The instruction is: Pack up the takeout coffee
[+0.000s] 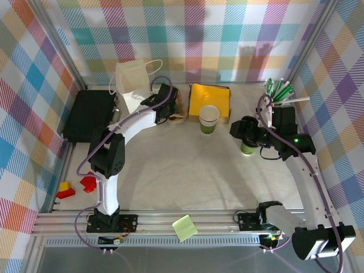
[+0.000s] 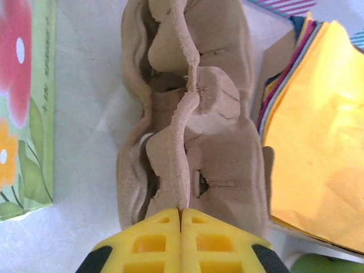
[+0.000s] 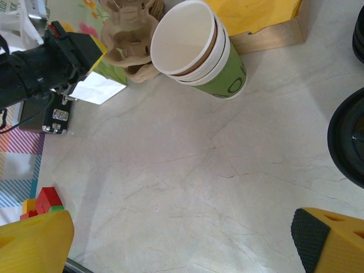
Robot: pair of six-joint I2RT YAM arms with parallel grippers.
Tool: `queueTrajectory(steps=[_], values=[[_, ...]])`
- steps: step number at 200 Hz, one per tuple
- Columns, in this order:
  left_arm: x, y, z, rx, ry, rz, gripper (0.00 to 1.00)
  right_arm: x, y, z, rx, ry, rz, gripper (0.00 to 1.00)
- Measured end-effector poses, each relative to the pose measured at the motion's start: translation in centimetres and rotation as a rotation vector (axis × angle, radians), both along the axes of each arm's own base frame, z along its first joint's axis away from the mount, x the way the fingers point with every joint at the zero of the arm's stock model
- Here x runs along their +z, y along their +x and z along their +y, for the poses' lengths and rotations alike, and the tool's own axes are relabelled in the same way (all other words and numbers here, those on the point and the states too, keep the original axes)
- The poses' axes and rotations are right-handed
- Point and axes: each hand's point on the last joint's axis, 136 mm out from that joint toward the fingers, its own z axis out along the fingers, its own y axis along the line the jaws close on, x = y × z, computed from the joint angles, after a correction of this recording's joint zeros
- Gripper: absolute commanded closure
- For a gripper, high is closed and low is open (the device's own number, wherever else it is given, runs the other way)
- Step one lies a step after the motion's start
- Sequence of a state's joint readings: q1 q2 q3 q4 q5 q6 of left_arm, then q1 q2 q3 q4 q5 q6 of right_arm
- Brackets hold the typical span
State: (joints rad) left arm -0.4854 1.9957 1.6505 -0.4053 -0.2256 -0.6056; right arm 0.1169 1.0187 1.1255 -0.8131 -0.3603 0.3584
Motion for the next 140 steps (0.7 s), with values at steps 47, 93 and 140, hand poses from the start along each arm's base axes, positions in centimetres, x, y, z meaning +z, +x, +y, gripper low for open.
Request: queueTrajectory(steps=[47, 93, 140], values=[[3.7, -0.8, -1.0, -0.077, -0.056, -0.046, 1.0, 1.0, -0.4, 0.2, 0.017, 0.011, -0.043, 0.04], [10.6, -4.1, -0.6, -0.169, -0.087, -0.119, 1.0, 4.5, -0.9, 1.3, 0.098, 0.047, -0.159, 0.08], [18.1, -11.0, 0.7, -0.307, -0.081, -0.187, 1.0, 8.9, -0.8, 3.7, 0.222, 0.066, -0.281, 0.11]])
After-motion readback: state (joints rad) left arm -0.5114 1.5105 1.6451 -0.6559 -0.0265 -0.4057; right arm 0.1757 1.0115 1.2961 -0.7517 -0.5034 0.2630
